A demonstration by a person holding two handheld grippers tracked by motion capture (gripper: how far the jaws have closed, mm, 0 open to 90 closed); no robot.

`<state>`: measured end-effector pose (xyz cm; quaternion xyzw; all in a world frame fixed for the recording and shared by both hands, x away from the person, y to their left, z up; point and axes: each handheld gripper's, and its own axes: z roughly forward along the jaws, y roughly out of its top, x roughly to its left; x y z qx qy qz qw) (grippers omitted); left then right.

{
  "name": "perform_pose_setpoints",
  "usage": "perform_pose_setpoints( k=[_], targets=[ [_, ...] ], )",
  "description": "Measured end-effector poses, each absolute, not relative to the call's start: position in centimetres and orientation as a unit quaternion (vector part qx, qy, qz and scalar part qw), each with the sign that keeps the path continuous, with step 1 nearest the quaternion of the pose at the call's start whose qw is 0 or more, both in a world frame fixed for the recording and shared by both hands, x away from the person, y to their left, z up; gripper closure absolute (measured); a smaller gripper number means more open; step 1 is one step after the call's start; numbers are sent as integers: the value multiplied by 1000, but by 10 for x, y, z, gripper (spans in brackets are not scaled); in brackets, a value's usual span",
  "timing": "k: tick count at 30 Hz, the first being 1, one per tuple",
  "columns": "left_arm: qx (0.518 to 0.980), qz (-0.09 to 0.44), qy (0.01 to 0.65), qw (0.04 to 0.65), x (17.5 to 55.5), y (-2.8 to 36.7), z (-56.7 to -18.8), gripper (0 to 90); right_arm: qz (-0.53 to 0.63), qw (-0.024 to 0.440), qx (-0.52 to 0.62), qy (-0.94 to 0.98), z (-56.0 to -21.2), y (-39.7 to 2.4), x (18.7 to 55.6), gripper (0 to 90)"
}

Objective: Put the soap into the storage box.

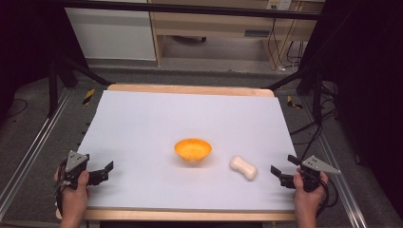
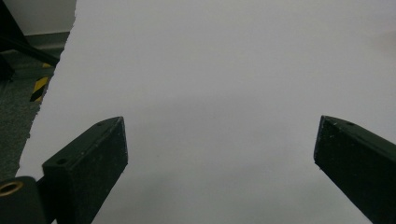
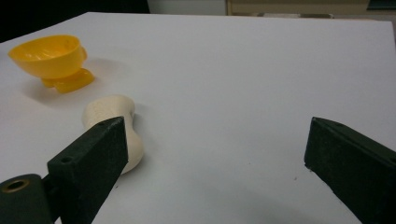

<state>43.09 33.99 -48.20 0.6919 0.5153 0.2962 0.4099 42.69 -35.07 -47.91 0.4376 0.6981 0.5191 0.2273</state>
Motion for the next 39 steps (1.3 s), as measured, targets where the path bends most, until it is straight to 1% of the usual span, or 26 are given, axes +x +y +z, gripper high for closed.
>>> perform_pose_setpoints(
  k=[4,8,11,16,23,29,39],
  targets=[
    [693,298,513,410,431,340,-482,24,521,225,426,705,-479,-351,427,65],
    [693,298,513,410,431,340,-482,24,488,229,418,731,-476,-345,430,65],
    [691,298,514,412,430,340,-482,24,461,205,415,757,-473,-338,433,68],
    [694,300,510,409,430,340,-482,24,420,202,402,788,-467,-324,437,80],
    [695,296,512,410,431,340,-482,25,365,176,384,830,-460,-308,446,89],
    [695,295,512,409,431,340,-482,25,325,164,368,856,-458,-298,452,95],
    [699,295,509,406,431,339,-482,24,298,141,358,874,-454,-291,459,101]
  ],
)
